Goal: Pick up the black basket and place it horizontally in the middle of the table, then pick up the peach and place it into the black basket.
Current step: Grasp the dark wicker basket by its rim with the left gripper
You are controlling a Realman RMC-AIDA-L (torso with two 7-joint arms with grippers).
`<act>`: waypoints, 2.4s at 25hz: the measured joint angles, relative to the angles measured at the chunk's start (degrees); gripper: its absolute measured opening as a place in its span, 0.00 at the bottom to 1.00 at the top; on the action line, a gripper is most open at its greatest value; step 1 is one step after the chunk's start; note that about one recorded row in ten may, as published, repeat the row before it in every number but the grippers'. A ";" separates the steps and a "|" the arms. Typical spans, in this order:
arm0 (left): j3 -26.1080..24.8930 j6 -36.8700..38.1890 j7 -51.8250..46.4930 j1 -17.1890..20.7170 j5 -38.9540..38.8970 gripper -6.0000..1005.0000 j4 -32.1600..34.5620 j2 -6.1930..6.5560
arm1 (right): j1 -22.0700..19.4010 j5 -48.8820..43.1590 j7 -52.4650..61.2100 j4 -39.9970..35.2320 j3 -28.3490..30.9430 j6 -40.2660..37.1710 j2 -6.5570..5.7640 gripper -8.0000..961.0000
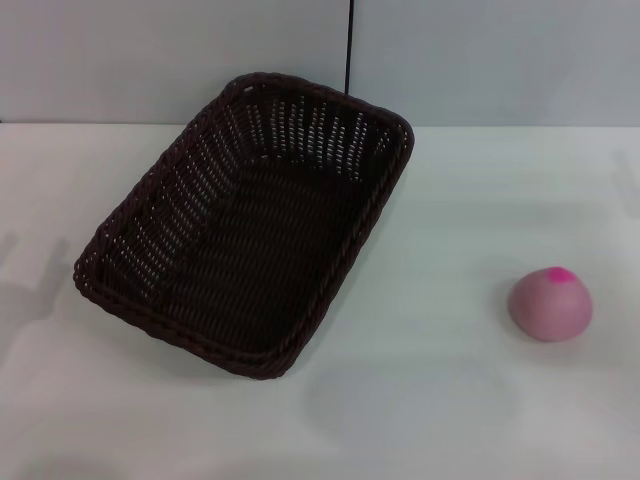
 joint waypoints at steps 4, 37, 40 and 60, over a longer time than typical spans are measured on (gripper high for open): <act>2.19 0.21 -3.34 -0.15 0.06 0.69 2.87 0.18 | -0.38 0.00 0.00 0.32 0.14 0.38 0.02 0.73; 11.10 3.87 -79.09 -13.43 58.51 0.67 82.68 0.28 | -1.25 0.54 5.62 -1.95 0.88 -0.99 -0.07 0.73; 15.18 6.01 -84.54 -17.27 64.48 0.67 84.95 0.13 | -1.73 0.57 5.62 -1.73 2.31 -0.99 -0.01 0.73; 36.66 -5.08 -96.11 -19.72 81.11 0.65 83.19 -0.52 | -1.22 0.19 5.63 -1.47 2.95 0.17 0.02 0.73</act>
